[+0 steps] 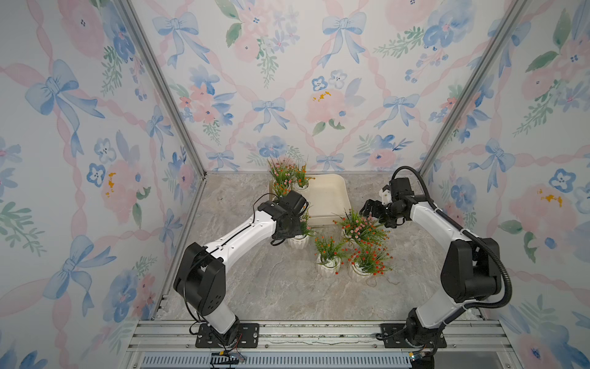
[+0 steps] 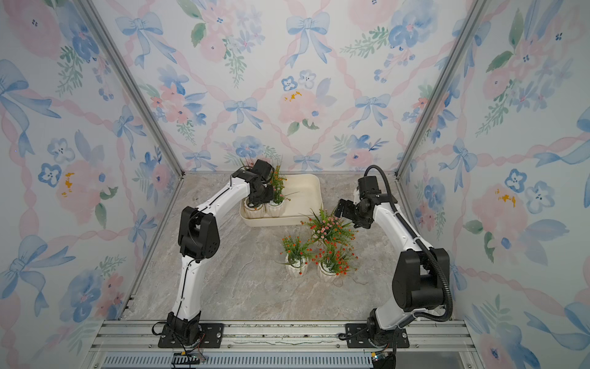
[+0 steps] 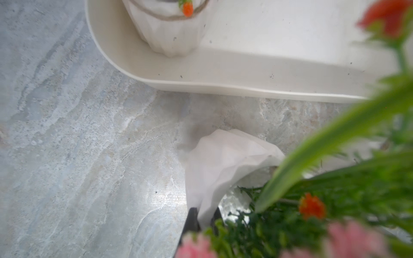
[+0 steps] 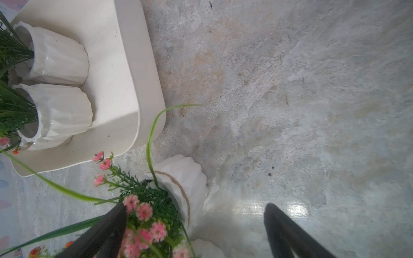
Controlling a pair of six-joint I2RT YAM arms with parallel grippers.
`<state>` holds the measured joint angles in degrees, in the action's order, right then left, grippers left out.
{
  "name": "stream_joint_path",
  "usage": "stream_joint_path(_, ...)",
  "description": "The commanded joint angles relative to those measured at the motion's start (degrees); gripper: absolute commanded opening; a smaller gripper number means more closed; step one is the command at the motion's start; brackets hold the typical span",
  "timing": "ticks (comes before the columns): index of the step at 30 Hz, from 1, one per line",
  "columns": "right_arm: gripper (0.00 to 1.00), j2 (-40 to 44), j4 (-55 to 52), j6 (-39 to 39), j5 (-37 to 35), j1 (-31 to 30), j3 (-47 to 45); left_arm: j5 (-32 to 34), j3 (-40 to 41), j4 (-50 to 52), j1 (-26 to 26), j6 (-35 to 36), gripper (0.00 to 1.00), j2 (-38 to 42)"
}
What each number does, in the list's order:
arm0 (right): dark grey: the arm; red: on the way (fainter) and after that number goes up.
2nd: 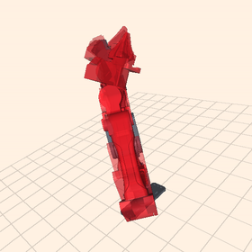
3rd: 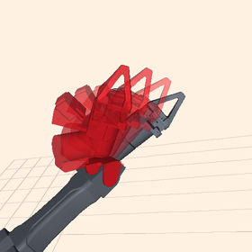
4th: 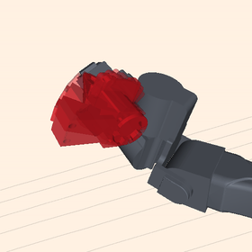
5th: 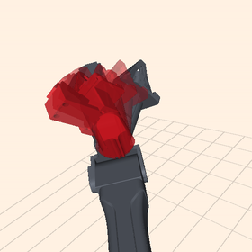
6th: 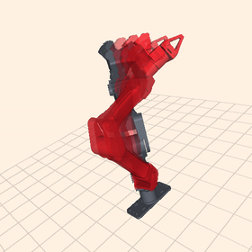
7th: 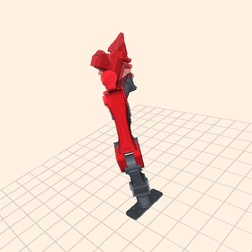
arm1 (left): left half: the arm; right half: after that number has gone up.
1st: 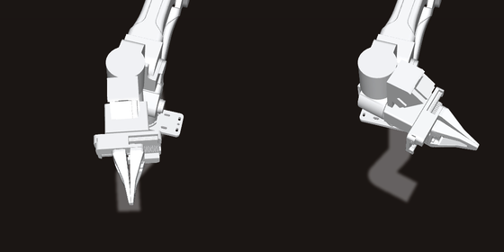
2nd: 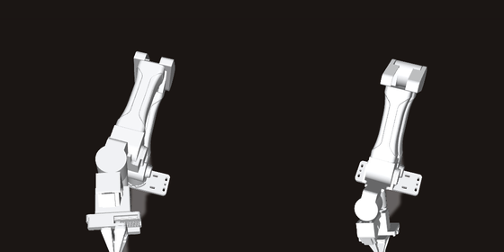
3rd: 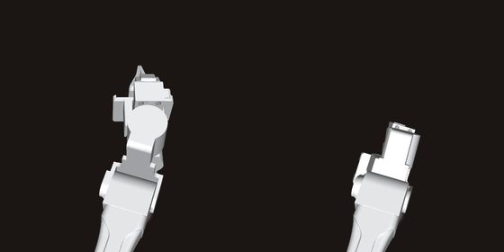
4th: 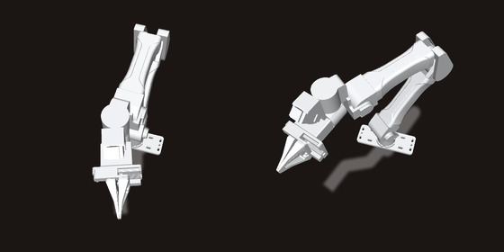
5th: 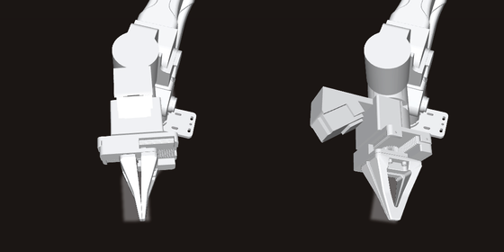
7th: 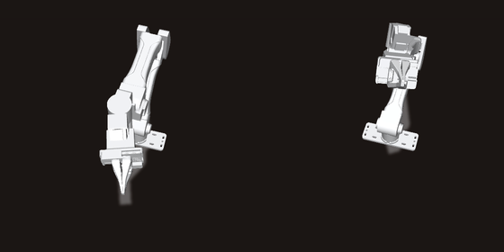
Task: Put the potted gypsophila into the storage box
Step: Pick up the baby's breath potted plant from the center of the board, then place the baby's breath potted plant at the storage box.
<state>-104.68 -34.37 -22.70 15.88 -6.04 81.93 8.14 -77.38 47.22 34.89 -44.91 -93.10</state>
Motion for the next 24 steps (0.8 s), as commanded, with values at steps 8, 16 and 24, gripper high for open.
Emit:
stream_joint_path(8, 0.97, 1.9, -2.1, 0.0, -0.5, 0.5, 0.0, 0.6, -14.2, 1.4, -2.5, 5.6, 0.0, -1.8)
stream_joint_path(16, 0.97, 2.6, -3.4, 0.2, -1.0, 0.8, 0.9, 0.5, -25.7, 1.3, -4.9, 8.8, 0.0, -10.5)
stream_joint_path(24, 0.97, 3.7, -5.1, 0.6, -1.9, 0.9, 1.8, -0.2, -35.5, 1.2, -5.5, 10.4, 0.0, -19.4)
